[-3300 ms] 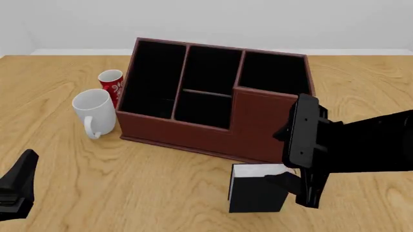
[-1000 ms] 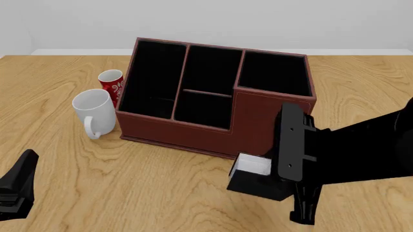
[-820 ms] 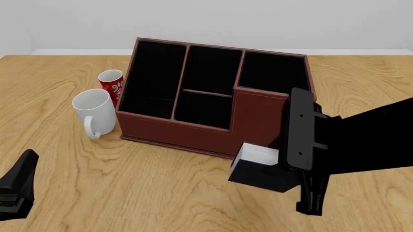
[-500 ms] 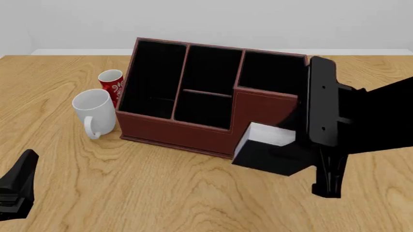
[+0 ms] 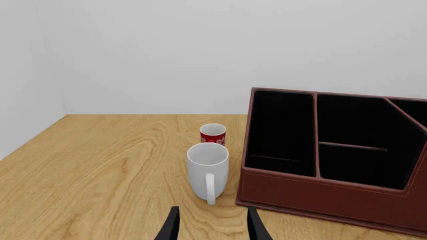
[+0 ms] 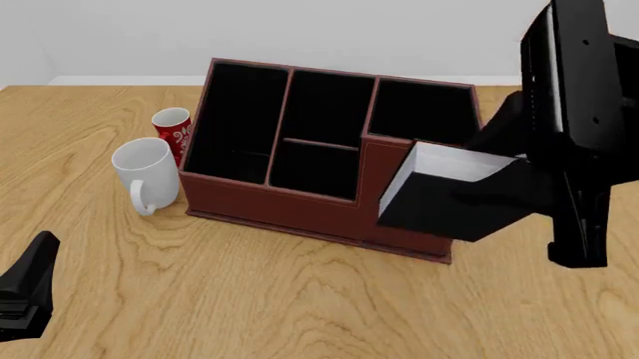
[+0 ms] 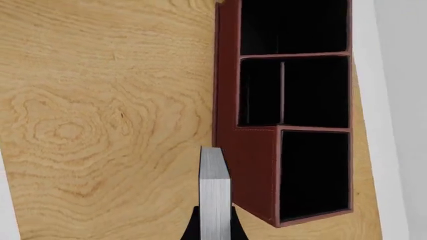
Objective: Pick up the book and place it in the right compartment of the caddy.
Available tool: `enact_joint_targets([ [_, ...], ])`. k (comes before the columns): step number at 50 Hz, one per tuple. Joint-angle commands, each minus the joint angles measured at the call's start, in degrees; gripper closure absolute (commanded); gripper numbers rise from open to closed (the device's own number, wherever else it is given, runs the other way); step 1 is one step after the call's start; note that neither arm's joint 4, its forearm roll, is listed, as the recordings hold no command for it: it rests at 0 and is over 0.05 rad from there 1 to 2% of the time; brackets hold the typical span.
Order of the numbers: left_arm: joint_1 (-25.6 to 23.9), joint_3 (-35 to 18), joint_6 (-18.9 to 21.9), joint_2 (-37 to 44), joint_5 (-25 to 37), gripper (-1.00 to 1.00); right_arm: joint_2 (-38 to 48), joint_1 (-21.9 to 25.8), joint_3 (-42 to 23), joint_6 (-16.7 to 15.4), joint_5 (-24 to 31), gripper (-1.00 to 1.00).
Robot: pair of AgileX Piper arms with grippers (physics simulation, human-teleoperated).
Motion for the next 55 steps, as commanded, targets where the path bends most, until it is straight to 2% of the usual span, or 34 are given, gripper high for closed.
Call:
enact_joint_targets([
  [1, 0.0, 0.0, 0.0, 0.0, 0.0, -1.0, -0.9, -3.2, -5.6, -2.1, 4.3, 1.0],
  [6, 0.0, 0.0, 0.0, 0.0, 0.0, -1.0, -1.1, -3.5, -6.0, -2.6, 4.4, 1.0],
  [7, 0.0, 0.0, 0.0, 0.0, 0.0, -1.0, -1.6, -4.9, -5.7, -4.3, 4.4, 1.0],
  [8, 0.0, 0.0, 0.0, 0.0, 0.0, -1.0, -1.3, -4.6, -6.4, -4.0, 4.3, 1.0],
  [10, 0.0, 0.0, 0.0, 0.0, 0.0, -1.0, -1.6, -5.7, -6.8, -5.7, 4.4, 1.0],
  [12, 0.0, 0.0, 0.0, 0.0, 0.0, -1.0, -1.0, -5.0, -7.7, -4.7, 4.4, 1.0],
  [13, 0.0, 0.0, 0.0, 0.0, 0.0, -1.0, -1.5, -6.2, -7.4, -6.5, 4.4, 1.0],
  [15, 0.0, 0.0, 0.0, 0.0, 0.0, -1.0, -1.0, -5.8, -8.2, -5.8, 4.4, 1.0],
  [29, 0.0, 0.0, 0.0, 0.0, 0.0, -1.0, 0.1, -7.9, -12.6, -10.9, 4.4, 1.0],
  [35, 0.0, 0.0, 0.0, 0.0, 0.0, -1.0, 1.5, -8.2, -14.9, -11.5, 4.4, 1.0],
  [36, 0.0, 0.0, 0.0, 0.0, 0.0, -1.0, 1.2, -8.5, -14.5, -12.6, 4.4, 1.0],
  [40, 0.0, 0.0, 0.0, 0.0, 0.0, -1.0, 2.1, -8.9, -16.2, -13.3, 4.4, 1.0],
  [41, 0.0, 0.0, 0.0, 0.0, 0.0, -1.0, 2.2, -9.8, -16.8, -14.6, 4.4, 1.0],
  [55, 0.0, 0.0, 0.0, 0.0, 0.0, -1.0, 6.8, -10.1, -21.9, -15.7, 4.4, 1.0],
])
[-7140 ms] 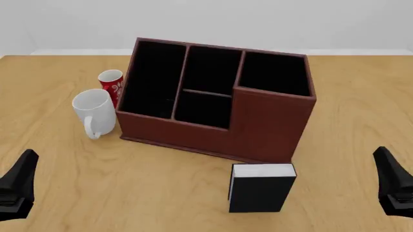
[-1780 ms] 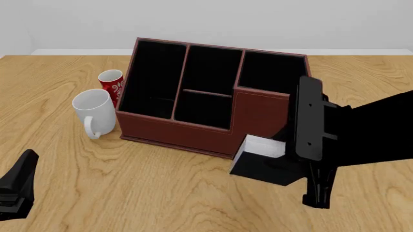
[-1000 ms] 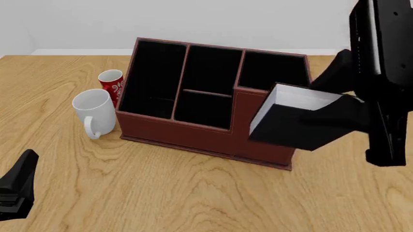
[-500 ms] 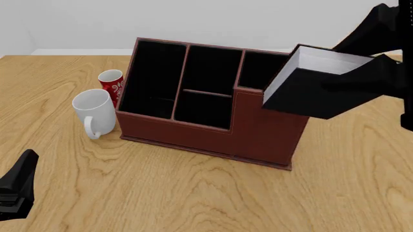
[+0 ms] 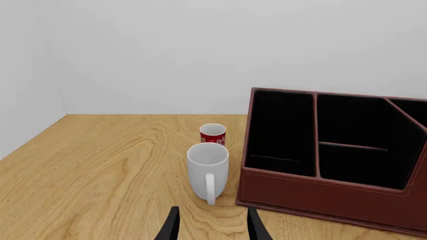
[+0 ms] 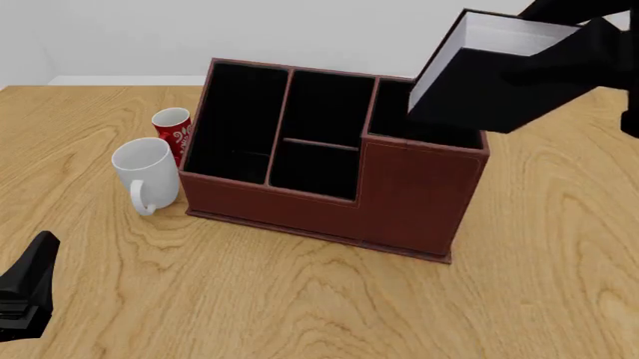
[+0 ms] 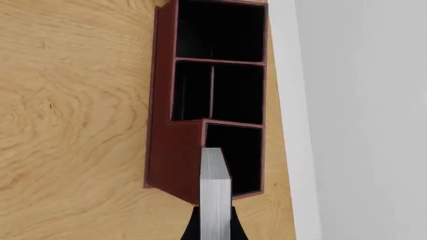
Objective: Pick up the book and place it in the right compartment of the caddy.
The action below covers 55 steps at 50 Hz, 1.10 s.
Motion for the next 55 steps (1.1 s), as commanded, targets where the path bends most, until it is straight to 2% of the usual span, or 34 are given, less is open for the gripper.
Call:
enact_joint_targets([
  [1, 0.0, 0.0, 0.0, 0.0, 0.0, -1.0, 3.8, -1.1, -5.4, -0.6, 0.0, 1.0],
  [12, 0.0, 0.0, 0.0, 0.0, 0.0, -1.0, 10.0, -0.6, -11.2, 0.0, 0.0, 1.0],
  [16, 0.0, 0.0, 0.0, 0.0, 0.0, -1.0, 11.8, -0.9, -12.6, -1.0, 0.0, 1.0],
  [18, 0.0, 0.0, 0.0, 0.0, 0.0, -1.0, 13.2, -0.8, -14.3, -0.1, 0.0, 1.0],
  [19, 0.0, 0.0, 0.0, 0.0, 0.0, -1.0, 13.3, -1.1, -13.7, -0.8, 0.0, 1.0],
  [23, 0.0, 0.0, 0.0, 0.0, 0.0, -1.0, 15.2, -1.5, -15.5, 0.3, 0.0, 1.0],
  [36, 0.0, 0.0, 0.0, 0.0, 0.0, -1.0, 17.3, -2.1, -15.8, 0.9, 0.0, 1.0],
  [55, 0.0, 0.0, 0.0, 0.0, 0.0, -1.0, 20.8, -2.6, -18.1, 3.8, 0.0, 1.0],
])
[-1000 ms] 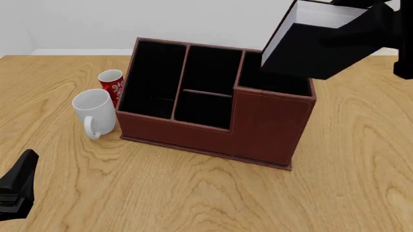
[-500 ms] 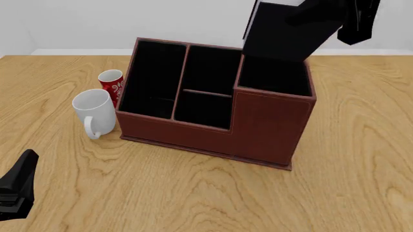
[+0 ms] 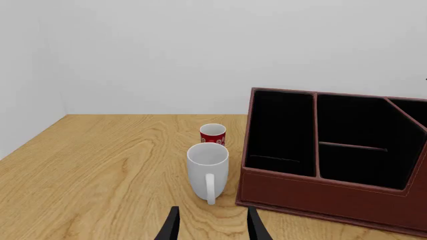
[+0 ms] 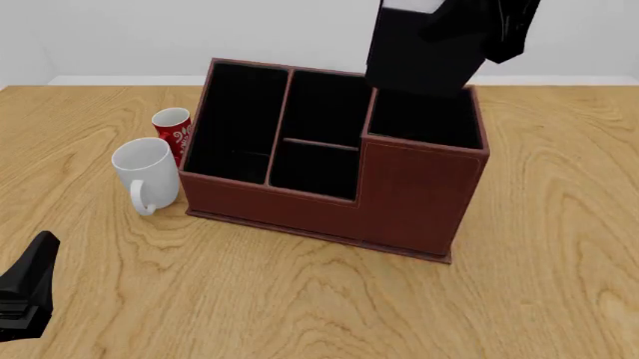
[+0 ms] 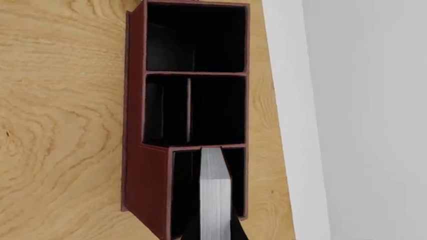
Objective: Pick up the book and place it in the right compartment of the caddy.
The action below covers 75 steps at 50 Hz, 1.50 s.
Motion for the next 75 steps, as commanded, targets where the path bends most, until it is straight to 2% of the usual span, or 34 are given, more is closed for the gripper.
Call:
enact_joint_targets([
  [1, 0.0, 0.0, 0.0, 0.0, 0.0, -1.0, 1.8, -0.6, -1.8, 2.6, 0.0, 1.0],
  [15, 0.0, 0.0, 0.0, 0.0, 0.0, -1.0, 2.3, -1.6, -0.6, 5.1, 0.0, 1.0],
  [49, 0.0, 0.0, 0.0, 0.0, 0.0, -1.0, 1.9, -5.3, 1.2, 7.7, 0.0, 1.0],
  [58, 0.0, 0.0, 0.0, 0.0, 0.0, -1.0, 1.7, -5.7, 2.0, 9.5, 0.0, 1.0],
  [75, 0.0, 0.0, 0.0, 0.0, 0.0, -1.0, 1.8, -6.0, 2.7, 10.4, 0.0, 1.0],
])
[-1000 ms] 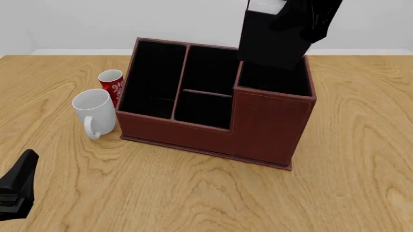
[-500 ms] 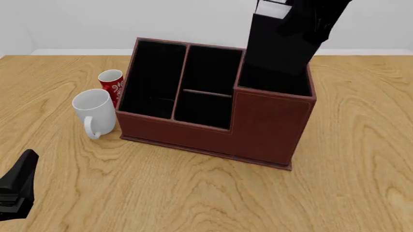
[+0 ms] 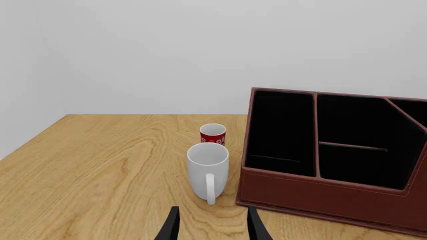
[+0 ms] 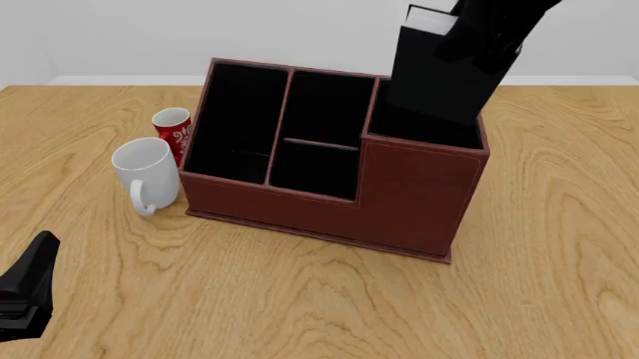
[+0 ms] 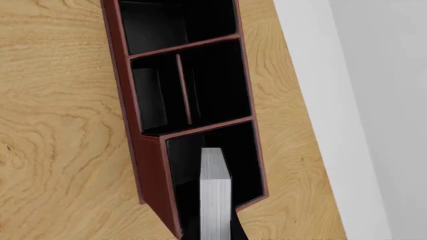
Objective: Pick up the book and place it in the right compartment of the caddy.
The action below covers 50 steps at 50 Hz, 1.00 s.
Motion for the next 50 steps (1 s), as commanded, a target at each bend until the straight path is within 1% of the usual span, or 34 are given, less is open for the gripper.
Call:
enact_joint_targets([
  [1, 0.0, 0.0, 0.0, 0.0, 0.0, -1.0, -0.2, -0.1, 0.0, 2.1, 0.0, 1.0],
  [6, 0.0, 0.0, 0.0, 0.0, 0.0, -1.0, 0.2, -0.3, 0.0, 2.4, -0.1, 1.0],
  [7, 0.0, 0.0, 0.0, 0.0, 0.0, -1.0, 0.2, 0.0, 0.0, 3.1, -0.1, 1.0],
  [9, 0.0, 0.0, 0.0, 0.0, 0.0, -1.0, 0.3, -0.5, 0.2, 2.5, 0.0, 1.0],
  [10, 0.0, 0.0, 0.0, 0.0, 0.0, -1.0, 0.3, -0.1, 0.4, 3.1, 0.0, 1.0],
  [12, 0.0, 0.0, 0.0, 0.0, 0.0, -1.0, 0.4, -0.2, 0.7, 3.4, 0.0, 1.0],
  [30, 0.0, 0.0, 0.0, 0.0, 0.0, -1.0, 1.6, -1.2, 0.7, 4.3, -0.5, 1.0],
  [39, 0.0, 0.0, 0.0, 0.0, 0.0, -1.0, 1.9, -1.4, 1.6, 5.0, -1.4, 1.0],
  [40, 0.0, 0.0, 0.0, 0.0, 0.0, -1.0, 1.6, -1.5, 2.7, 4.7, -1.7, 1.0],
  [42, 0.0, 0.0, 0.0, 0.0, 0.0, -1.0, 1.7, -1.3, 2.4, 5.2, -1.7, 1.0],
  [46, 0.0, 0.0, 0.0, 0.0, 0.0, -1.0, 1.4, -1.4, 4.4, 5.4, -2.7, 1.0],
  [50, 0.0, 0.0, 0.0, 0.0, 0.0, -1.0, 1.5, -1.3, 4.2, 5.9, -2.6, 1.0],
])
